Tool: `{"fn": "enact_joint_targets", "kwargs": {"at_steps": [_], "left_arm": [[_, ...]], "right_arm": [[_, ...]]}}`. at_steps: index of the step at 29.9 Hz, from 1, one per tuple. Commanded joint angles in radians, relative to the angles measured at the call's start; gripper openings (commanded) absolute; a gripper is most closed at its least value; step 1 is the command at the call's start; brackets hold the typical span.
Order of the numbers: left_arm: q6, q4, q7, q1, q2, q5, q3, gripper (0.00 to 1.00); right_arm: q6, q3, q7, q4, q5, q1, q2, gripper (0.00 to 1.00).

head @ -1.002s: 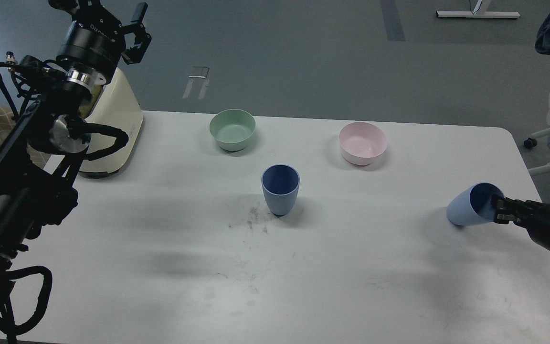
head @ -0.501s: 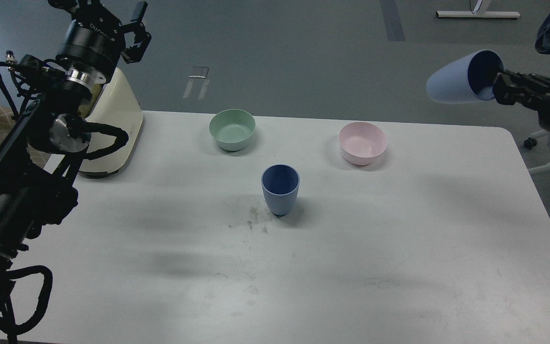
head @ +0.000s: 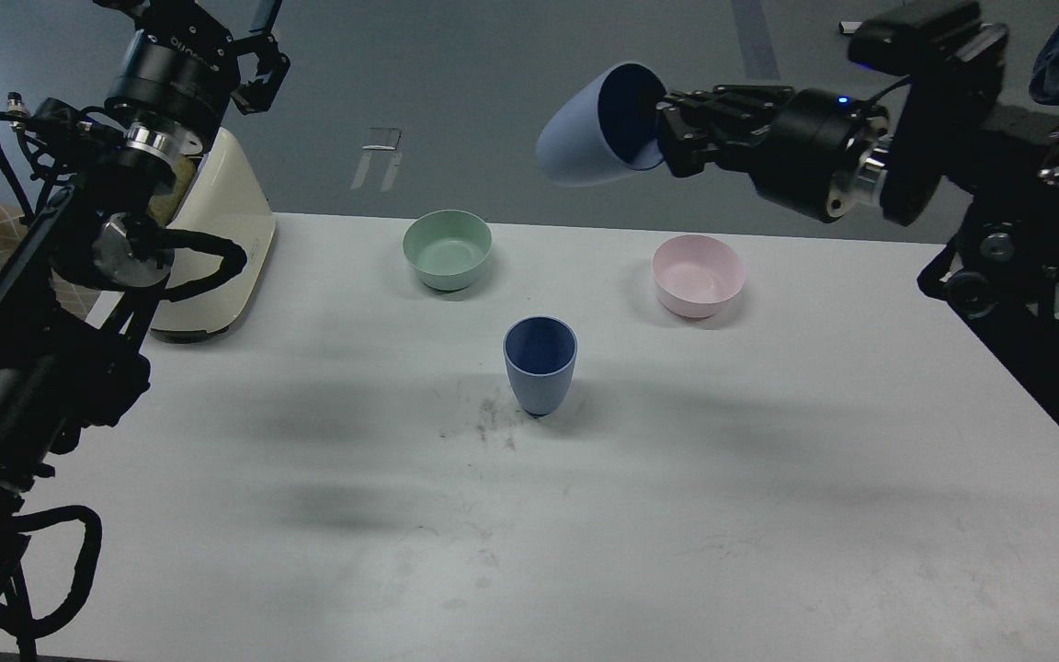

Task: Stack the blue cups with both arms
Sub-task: 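Lift the blue cup with the right gripper and carry it over the center cup, then lower the held cup into the center blue cup and open the right gripper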

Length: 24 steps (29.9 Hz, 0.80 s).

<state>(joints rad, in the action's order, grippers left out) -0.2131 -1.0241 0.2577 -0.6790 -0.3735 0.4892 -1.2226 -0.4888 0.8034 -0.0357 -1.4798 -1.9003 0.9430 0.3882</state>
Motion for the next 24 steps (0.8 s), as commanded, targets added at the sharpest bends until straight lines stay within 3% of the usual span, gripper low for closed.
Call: {"fn": "enact_joint_targets", "kwargs": {"at_steps": [1, 9, 13, 24], "left_arm": [[0.0, -0.001, 0.0, -0.001, 0.002, 0.0, 0.0, 0.98], [0.0, 0.001, 0.002, -0.008, -0.001, 0.0, 0.0, 0.98], [0.0, -0.001, 0.0, -0.007, 0.001, 0.0, 0.0, 0.98], [-0.002, 0.001, 0.003, -0.007, 0.005, 0.0, 0.0, 0.98]], "right_arm": [[0.0, -0.088, 0.0, 0.035, -0.002, 0.057, -0.051, 0.0], [0.0, -0.202, 0.008, 0.047, 0.0, 0.093, -0.04, 0.0], [0.0, -0.208, 0.039, 0.053, -0.003, 0.067, -0.022, 0.0], [0.0, -0.239, 0.04, 0.064, 0.004, 0.033, -0.023, 0.0]]}}
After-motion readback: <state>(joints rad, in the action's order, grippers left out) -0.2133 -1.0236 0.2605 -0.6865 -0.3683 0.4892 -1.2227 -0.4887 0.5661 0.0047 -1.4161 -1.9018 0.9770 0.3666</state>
